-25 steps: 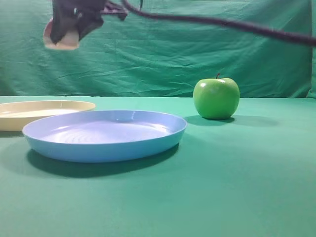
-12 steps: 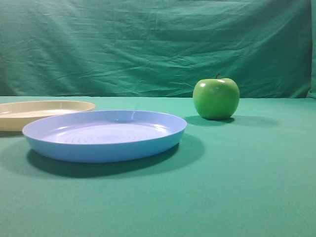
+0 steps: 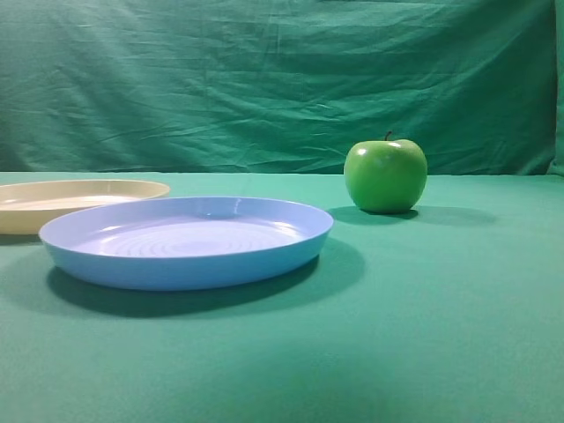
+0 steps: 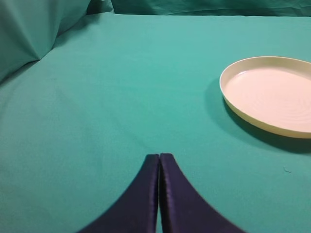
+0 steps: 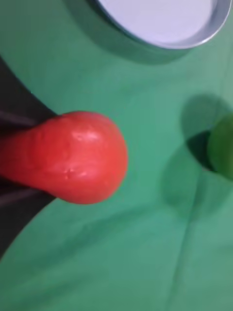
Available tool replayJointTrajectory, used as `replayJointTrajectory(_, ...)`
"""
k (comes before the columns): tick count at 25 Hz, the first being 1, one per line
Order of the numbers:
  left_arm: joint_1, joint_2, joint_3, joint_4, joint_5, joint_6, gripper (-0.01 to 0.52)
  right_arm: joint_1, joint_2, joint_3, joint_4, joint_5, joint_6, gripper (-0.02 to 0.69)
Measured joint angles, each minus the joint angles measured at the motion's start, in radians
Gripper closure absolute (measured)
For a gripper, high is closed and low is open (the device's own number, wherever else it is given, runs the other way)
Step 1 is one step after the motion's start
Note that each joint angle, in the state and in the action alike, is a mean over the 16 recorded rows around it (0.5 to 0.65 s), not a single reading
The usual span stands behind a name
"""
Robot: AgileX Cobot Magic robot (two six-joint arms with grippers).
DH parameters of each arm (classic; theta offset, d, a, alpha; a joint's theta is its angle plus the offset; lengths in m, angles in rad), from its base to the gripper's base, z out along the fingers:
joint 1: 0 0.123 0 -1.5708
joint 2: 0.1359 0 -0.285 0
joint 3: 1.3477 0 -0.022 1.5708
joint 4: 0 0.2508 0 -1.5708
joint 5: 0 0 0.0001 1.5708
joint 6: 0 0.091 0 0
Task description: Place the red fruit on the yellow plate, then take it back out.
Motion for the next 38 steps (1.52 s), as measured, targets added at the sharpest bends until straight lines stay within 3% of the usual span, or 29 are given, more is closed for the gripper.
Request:
replayJointTrajectory(7, 0.000, 0.000, 0.000, 0.000, 0.000, 0.000, 0.514, -0.057, 0.063, 0.149, -0.019, -0.164, 0.000, 0.481)
replayJointTrajectory(11, 0.000, 0.000, 0.000, 0.000, 0.000, 0.000, 0.514, -0.067, 0.137, 0.183, -0.032, -0.249, -0.001, 0.441)
replayJointTrajectory(19, 0.000, 0.000, 0.000, 0.000, 0.000, 0.000, 0.514, -0.068, 0.245, 0.183, -0.057, -0.320, -0.002, 0.221)
replayJointTrajectory(24, 0.000, 0.000, 0.000, 0.000, 0.000, 0.000, 0.514, -0.068, 0.242, 0.136, -0.065, -0.265, -0.002, 0.074)
replayJointTrajectory(27, 0.000, 0.000, 0.000, 0.000, 0.000, 0.000, 0.514, -0.068, 0.213, 0.083, -0.068, -0.193, -0.002, 0.029)
replayJointTrajectory(32, 0.000, 0.000, 0.000, 0.000, 0.000, 0.000, 0.514, -0.068, 0.130, -0.033, -0.073, -0.037, -0.002, 0.104)
replayJointTrajectory(38, 0.000, 0.000, 0.000, 0.000, 0.000, 0.000, 0.514, -0.068, -0.021, -0.151, -0.074, 0.141, -0.001, 0.338)
